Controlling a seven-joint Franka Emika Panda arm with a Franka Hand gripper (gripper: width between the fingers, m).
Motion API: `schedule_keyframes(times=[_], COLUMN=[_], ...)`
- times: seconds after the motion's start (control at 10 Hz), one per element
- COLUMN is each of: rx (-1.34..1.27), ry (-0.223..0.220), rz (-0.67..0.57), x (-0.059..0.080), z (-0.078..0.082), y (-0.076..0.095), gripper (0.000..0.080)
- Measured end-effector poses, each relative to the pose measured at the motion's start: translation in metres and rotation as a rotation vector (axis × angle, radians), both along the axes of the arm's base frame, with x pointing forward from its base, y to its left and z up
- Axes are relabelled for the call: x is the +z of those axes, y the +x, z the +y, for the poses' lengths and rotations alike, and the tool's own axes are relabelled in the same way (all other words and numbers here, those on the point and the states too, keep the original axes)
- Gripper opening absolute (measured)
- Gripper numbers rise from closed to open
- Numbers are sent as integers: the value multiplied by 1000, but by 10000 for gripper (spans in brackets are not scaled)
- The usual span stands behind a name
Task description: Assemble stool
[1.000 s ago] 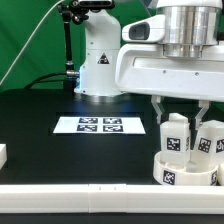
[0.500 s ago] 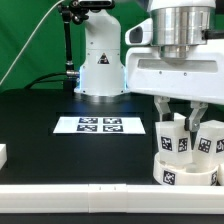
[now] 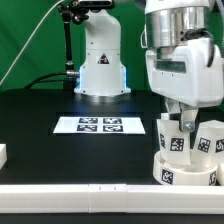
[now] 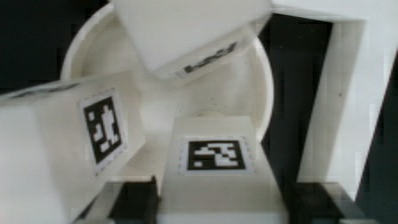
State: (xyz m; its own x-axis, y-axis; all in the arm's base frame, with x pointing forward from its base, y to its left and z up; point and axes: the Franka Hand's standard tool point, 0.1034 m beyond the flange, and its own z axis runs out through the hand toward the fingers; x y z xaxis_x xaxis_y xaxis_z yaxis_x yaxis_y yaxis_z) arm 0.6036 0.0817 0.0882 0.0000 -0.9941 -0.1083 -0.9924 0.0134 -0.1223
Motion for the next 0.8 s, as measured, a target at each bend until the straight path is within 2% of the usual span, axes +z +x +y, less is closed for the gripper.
schedule_keyframes(times=[0.2,0.4,0.5,0.6,0.7,0.8], rx=[-159,-167,-146,-116,-88,-25], ry=[42,45,43,39,41,44], rz=[17,19,17,13,38,20], x=[0,0,-1,0,4,14], z=[0,1,1,1,6,6], y=[0,0,-1,0,-1,4], gripper=[337,337,423,603,603,636])
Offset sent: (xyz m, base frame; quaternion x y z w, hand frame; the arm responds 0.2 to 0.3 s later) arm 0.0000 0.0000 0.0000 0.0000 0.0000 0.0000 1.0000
